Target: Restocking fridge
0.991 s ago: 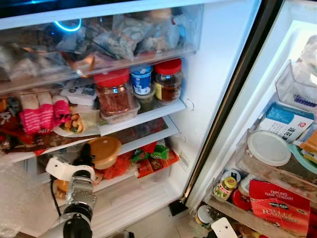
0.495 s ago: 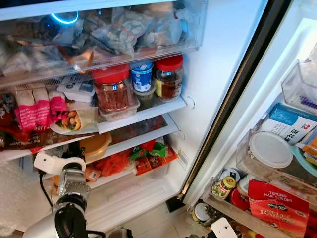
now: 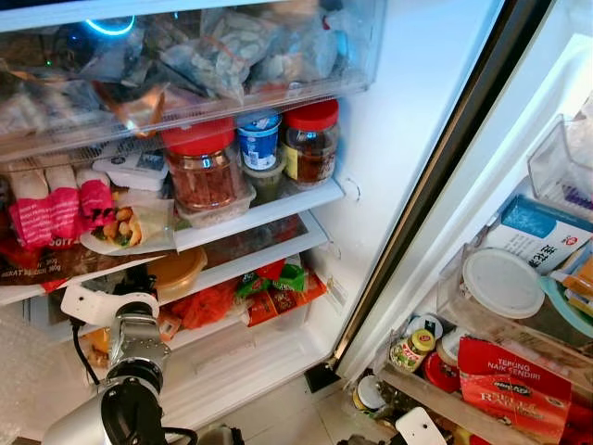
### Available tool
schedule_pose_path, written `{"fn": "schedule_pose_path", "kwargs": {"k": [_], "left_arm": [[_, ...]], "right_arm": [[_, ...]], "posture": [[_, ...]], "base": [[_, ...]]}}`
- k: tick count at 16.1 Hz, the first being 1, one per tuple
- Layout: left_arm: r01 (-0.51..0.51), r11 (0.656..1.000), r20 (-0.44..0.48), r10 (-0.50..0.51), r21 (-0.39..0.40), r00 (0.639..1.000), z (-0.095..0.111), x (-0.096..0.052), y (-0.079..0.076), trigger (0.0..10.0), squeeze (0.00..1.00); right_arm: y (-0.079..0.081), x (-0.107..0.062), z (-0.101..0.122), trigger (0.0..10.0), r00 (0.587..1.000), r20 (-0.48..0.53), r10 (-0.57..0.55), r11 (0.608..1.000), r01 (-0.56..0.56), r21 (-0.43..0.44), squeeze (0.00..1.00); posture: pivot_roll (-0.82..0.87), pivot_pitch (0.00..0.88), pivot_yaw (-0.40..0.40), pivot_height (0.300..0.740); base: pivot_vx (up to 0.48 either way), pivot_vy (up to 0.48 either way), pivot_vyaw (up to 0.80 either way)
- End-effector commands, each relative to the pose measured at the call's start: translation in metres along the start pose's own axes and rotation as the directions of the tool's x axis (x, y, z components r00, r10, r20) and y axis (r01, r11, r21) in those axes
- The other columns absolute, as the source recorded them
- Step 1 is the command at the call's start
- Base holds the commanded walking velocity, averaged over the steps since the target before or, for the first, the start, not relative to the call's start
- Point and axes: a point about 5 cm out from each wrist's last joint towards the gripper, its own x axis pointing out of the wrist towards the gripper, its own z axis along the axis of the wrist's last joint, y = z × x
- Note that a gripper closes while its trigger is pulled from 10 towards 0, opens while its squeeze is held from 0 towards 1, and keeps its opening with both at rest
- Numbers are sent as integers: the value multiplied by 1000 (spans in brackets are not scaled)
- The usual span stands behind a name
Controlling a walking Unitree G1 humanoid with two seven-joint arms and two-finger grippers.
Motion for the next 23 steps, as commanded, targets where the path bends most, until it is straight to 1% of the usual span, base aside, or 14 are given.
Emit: {"fn": "schedule_pose_path", "kwargs": {"k": [1, 6, 11, 12, 13, 14, 16, 19, 21, 23], "left_arm": [[-8, 1000, 28, 8, 3, 1000, 5, 1, 1, 10000, 1000], [33, 999, 23, -33, -6, 999, 0, 2, -10, 10000, 1000], [113, 994, 36, -112, -12, 993, 0, 1, -16, 10000, 1000], [132, 991, 46, -131, -16, 990, 2, 1, -17, 10000, 784], [132, 991, 54, -131, -21, 990, 4, 0, -15, 10000, 27], [132, 991, 60, -131, -13, 990, 4, -1, -13, 10000, 0], [157, 988, 53, -157, 3, 986, 3, -5, -11, 10000, 0], [179, 984, 51, -179, 2, 983, 3, -7, -12, 10000, 0], [217, 976, 8, -218, 17, 976, -4, -13, -11, 10000, 0], [228, 974, -2, -228, 7, 974, -6, -18, -10, 10000, 0]], "right_arm": [[15, -15, -38, 10000, 987, -147, 68, 998, -69, 1, 0], [15, -11, -31, 10000, 989, -134, 65, 998, -66, -8, 0], [15, -8, -28, 10000, 988, -145, 58, 998, -60, -9, 0], [15, -6, -26, 10000, 988, -144, 58, 998, -60, -7, 0], [16, -5, -25, 10000, 988, -143, 57, 998, -58, -5, 0], [16, -5, -24, 10000, 988, -143, 57, 998, -58, -5, 0], [16, -3, -22, 10000, 988, -143, 57, 998, -58, -3, 0], [17, -4, -22, 10000, 988, -144, 56, 998, -57, -2, 0], [18, -4, -22, 10000, 988, -142, 55, 998, -56, 1, 0], [17, -3, -20, 10000, 989, -133, 57, 998, -57, 1, 0]], "posture": [[-201, 124, -107, 665], [-190, 107, -101, 665], [-167, 103, -95, 665], [-161, 99, -90, 665], [-160, 99, -88, 665], [-156, 98, -87, 665], [-147, 94, -82, 665], [-142, 88, -76, 665], [-142, 80, -68, 665], [-139, 75, -64, 665]], "base": [[0, 0, 0], [0, 0, 0], [0, 0, 0], [0, 0, 0], [0, 0, 0], [0, 0, 0], [0, 0, 0], [0, 0, 0], [0, 0, 0], [0, 0, 0]]}}
